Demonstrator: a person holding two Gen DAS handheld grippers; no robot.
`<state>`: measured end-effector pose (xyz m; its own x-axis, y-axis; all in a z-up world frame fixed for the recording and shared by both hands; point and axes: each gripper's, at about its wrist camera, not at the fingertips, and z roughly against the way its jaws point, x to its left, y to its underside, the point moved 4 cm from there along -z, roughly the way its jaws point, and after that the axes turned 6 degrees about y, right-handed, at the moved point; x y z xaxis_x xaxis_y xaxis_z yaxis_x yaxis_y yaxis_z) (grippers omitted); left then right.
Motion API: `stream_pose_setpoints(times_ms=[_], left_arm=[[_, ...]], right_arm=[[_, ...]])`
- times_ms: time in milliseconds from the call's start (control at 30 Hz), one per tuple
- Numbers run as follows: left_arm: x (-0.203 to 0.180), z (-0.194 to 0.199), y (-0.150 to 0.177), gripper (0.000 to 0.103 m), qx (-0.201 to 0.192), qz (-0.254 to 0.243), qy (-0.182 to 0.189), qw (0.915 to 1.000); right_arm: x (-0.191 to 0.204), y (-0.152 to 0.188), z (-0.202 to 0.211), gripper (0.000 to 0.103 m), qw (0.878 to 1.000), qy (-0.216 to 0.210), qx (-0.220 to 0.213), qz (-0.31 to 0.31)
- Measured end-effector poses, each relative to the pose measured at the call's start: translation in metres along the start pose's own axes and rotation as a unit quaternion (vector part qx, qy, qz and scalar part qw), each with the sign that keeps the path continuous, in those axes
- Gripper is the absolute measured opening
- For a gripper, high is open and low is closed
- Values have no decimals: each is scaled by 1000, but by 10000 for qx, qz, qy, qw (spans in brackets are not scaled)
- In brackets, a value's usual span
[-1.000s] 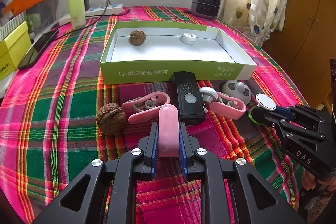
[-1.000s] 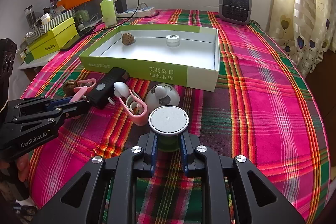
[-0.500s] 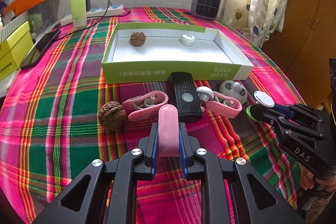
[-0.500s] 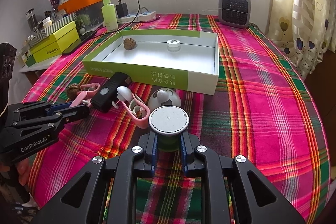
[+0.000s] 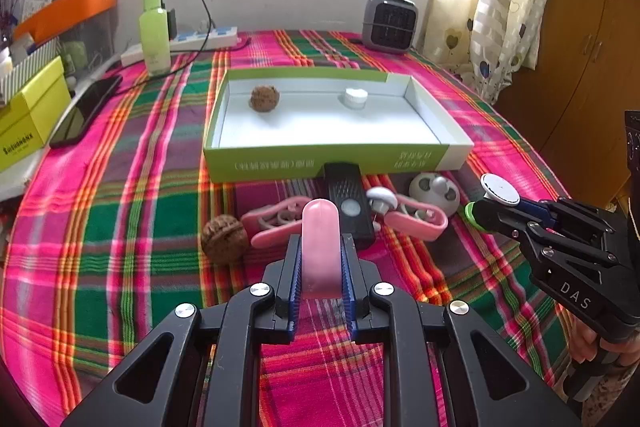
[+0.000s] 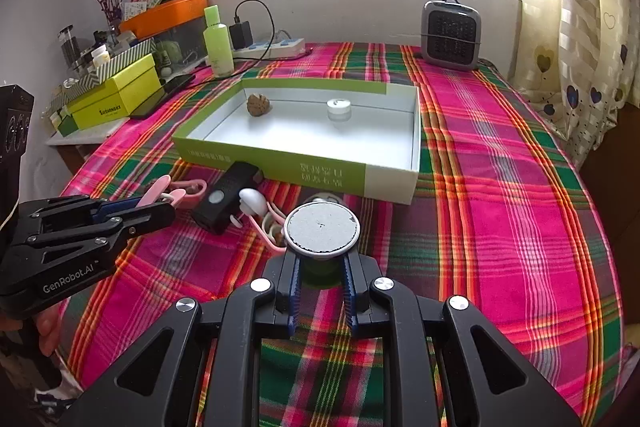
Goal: Organize objects
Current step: 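Carry the pink clip with left tool into the box while right tool carries the disc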
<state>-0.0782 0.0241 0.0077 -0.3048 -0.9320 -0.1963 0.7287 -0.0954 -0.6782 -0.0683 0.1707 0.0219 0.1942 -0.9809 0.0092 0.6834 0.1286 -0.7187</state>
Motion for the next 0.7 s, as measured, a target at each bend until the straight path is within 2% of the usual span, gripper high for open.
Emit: stream_pose_setpoints(times_ms=[700], left_arm=[[-1,-12,-51,16,-247,-121,-2,9996]], right_arm=[[0,-45,-17,18,9998,-79,-199,49]])
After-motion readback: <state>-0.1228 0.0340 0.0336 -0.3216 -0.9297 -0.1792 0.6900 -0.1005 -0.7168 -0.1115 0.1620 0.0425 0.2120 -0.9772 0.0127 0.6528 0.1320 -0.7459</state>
